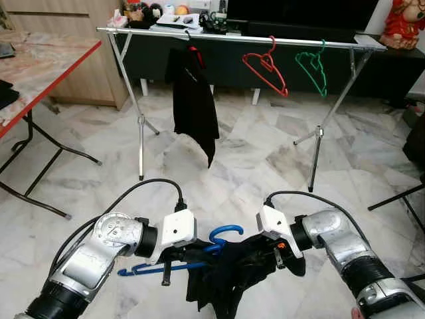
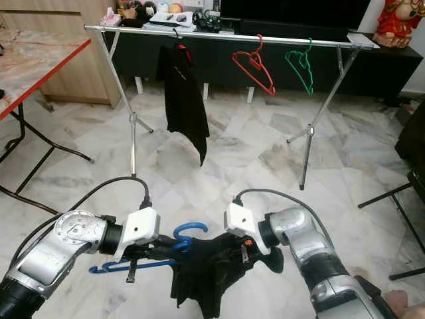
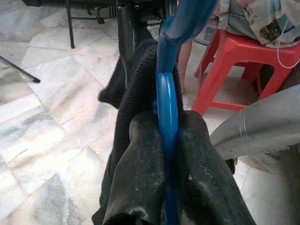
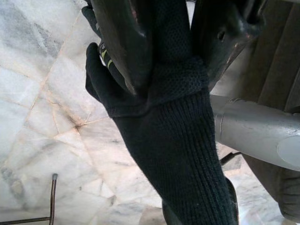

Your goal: Hang hanger

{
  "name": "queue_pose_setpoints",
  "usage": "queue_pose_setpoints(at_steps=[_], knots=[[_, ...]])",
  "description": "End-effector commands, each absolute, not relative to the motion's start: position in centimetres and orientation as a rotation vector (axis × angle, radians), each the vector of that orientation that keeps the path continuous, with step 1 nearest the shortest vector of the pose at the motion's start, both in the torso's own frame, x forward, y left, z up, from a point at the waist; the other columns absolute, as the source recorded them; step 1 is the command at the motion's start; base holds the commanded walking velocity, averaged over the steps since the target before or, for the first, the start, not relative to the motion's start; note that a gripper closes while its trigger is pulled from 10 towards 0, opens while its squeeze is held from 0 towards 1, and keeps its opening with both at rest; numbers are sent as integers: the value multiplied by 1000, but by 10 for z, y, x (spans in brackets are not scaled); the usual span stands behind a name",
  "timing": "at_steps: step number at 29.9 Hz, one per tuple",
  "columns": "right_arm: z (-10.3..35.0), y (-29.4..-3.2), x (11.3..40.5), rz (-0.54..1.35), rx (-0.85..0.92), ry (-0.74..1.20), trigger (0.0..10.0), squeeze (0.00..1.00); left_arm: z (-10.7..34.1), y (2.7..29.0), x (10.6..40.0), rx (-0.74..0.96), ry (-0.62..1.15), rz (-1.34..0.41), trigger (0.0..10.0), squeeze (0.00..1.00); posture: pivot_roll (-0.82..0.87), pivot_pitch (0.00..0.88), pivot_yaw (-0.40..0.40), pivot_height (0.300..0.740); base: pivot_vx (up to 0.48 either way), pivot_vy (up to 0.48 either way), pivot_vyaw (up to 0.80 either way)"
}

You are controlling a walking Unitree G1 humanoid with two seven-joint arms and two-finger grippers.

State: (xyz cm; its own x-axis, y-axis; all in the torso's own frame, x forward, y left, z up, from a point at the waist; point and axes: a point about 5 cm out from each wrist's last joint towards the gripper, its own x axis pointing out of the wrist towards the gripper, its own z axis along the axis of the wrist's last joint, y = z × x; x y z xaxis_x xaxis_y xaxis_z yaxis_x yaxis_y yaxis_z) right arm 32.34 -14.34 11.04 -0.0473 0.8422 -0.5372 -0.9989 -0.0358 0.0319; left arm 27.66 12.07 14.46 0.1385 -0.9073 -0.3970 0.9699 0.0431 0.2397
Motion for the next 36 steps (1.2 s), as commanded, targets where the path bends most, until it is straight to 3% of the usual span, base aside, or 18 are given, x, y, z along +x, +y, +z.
queue_pose_setpoints(at_steps=[1,36], knots=[[109,-138,321,1600,-422,449,0,0,154,114,278,519,97,-1457,10000,0,-8,113,-34,740,0,0,0],[99,-141,320,1561,-497,498,0,0,151,121,282,532,175,-1427,10000,0,-5,141,-43,740,0,0,0]])
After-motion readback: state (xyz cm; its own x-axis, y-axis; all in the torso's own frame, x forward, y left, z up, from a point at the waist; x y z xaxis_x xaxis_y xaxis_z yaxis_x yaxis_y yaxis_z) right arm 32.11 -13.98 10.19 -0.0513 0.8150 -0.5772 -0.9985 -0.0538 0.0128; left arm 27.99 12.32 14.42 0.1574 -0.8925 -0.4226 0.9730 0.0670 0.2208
